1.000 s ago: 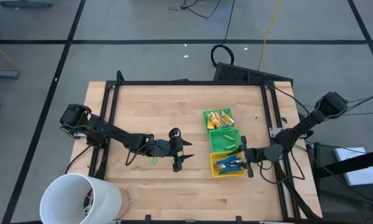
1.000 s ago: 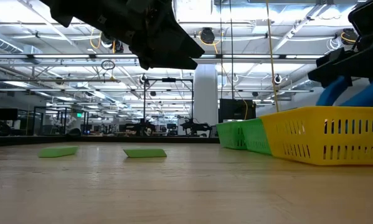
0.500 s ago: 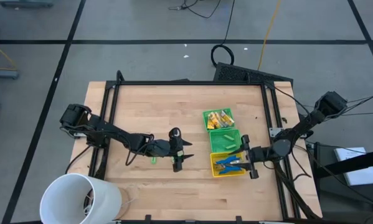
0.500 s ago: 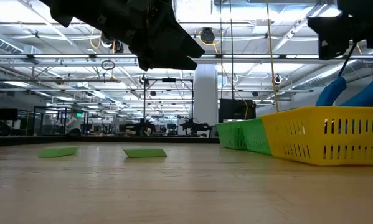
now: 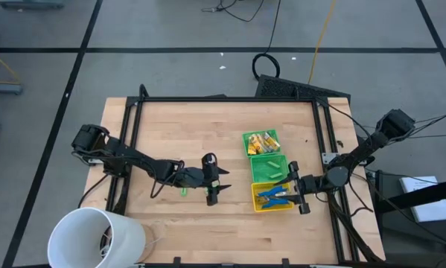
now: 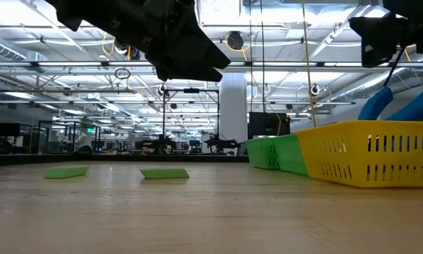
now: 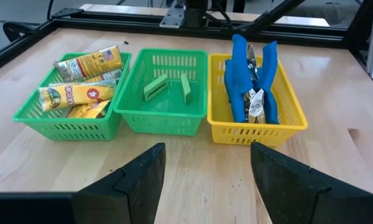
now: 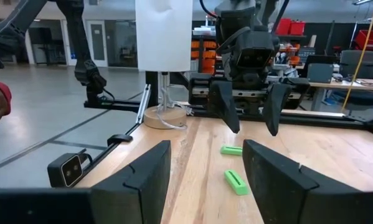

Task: Pick & Place School Supplies
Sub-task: Put the left green eraser into the bottom green bin

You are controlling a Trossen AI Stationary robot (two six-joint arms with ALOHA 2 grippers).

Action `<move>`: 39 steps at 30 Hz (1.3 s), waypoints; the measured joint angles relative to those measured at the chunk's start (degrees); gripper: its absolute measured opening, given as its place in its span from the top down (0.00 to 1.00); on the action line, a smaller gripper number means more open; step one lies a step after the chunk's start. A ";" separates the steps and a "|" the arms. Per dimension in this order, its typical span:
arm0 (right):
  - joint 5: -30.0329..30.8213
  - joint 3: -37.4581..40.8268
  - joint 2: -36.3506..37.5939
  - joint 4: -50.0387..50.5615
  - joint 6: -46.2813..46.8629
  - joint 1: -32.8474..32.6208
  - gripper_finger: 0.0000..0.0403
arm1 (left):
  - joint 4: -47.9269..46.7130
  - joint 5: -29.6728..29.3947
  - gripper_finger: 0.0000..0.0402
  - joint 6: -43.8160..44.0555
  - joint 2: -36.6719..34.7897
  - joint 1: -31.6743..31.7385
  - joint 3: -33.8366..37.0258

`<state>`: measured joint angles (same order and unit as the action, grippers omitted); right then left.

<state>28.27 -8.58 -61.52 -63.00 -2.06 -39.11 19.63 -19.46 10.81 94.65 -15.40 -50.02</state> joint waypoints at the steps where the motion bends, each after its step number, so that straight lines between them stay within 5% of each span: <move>1: 0.00 0.00 0.00 0.00 0.16 0.00 0.53 | 0.18 -0.02 0.40 -0.06 0.00 0.08 0.00; 25: 0.28 0.00 0.00 -0.17 2.73 0.07 0.54 | -0.01 2.23 0.40 3.83 0.00 4.53 0.00; 39: 0.21 -0.03 -0.02 3.29 6.75 0.05 0.56 | -45.22 7.05 0.40 41.66 -0.28 -3.37 0.00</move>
<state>28.48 -8.61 -61.54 -59.71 4.69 -39.06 -25.58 -12.41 52.47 94.37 -18.77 -50.02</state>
